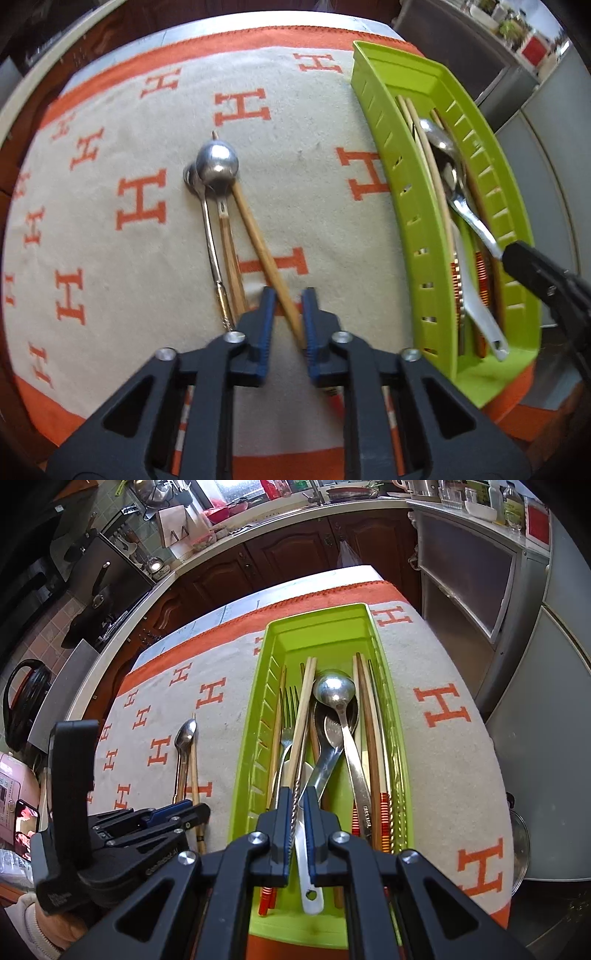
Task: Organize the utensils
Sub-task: 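Grasp the last red-banded wooden chopstick with the left tool while the right tool releases its chopstick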
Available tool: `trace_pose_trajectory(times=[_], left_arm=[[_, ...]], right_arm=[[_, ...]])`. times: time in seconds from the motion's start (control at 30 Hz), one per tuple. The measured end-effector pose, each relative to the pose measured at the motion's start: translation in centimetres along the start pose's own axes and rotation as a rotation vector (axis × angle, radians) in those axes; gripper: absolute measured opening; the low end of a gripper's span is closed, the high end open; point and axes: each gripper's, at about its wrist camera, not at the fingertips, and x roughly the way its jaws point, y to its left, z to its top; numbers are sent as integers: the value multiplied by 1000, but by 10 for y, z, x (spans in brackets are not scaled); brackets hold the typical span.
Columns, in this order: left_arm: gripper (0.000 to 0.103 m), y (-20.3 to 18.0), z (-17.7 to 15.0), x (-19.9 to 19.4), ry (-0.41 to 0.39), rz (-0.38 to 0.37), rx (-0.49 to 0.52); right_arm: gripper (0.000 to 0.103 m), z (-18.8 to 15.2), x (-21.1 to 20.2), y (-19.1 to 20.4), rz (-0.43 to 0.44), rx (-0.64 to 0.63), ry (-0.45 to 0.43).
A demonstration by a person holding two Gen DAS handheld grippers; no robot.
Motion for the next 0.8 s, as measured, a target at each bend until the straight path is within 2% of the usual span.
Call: trace_pose_trajectory(times=[0.03,0.1,0.17,0.4,0.53,0.67,0.8], left_arm=[[5,-2,1,1,-2,-6,-2],[4,0,3,1,-1,-28,-20],[4,4,4,-1,15,-85,-45],[4,9,12,-51,-46,-246,-107],[4,-9,26,-71,-58,-323,-102],[4,-33,35,-72,-45,-346,-89],[5,-56,44,-60,-42,-304,-60]], right_arm=[[6,0,0,0,2,2,0],[6,0,0,-1,7,7,0],[6,0,-2,-3,10,15,-2],[6,2,-9,-10,31,43,-14],[6,5,-15,-11,32,50,-33],[6,10,-22,-12,24,57,-53],[6,12,-27,-14,14,60,-66]])
